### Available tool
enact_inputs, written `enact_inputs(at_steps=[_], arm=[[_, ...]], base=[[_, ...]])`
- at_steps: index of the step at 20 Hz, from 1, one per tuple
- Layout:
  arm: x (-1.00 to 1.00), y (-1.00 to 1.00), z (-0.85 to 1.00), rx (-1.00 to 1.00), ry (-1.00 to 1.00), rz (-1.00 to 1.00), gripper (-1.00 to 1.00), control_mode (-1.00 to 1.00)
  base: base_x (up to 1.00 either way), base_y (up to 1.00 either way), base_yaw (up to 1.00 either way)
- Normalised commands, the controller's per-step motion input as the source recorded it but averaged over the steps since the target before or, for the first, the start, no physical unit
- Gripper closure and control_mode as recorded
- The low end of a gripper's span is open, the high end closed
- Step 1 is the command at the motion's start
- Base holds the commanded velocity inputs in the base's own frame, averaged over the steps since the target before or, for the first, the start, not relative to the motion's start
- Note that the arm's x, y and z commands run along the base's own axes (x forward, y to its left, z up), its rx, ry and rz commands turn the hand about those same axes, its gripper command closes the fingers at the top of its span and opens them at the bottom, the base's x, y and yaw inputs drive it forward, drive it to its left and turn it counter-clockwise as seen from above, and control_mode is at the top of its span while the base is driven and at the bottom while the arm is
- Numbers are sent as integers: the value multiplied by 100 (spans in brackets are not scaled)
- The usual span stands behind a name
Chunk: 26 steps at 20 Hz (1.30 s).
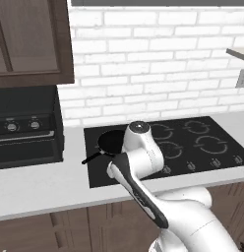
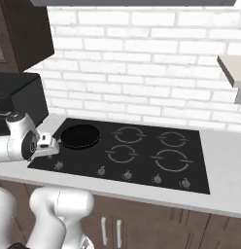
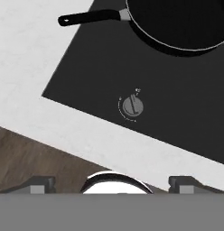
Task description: Turn off the front left burner of the stove.
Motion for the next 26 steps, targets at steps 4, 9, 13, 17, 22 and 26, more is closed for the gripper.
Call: enact_inputs(at_steps=[4, 9, 13, 17, 22, 26], arm=[[73, -8, -20, 0, 9, 1, -100, -100], [65, 0, -15, 0, 12, 0, -100, -100], [50, 0, -32, 0, 20, 2, -100, -100], [8, 0, -46, -1, 15, 1, -100, -100], [17, 0, -55, -3, 3, 2, -100, -100], [1, 0, -51, -7, -6, 1, -100, -100]], base=[[0, 0, 0], [0, 0, 0], [0, 0, 0], [0, 0, 0], [0, 0, 0], [0, 0, 0]])
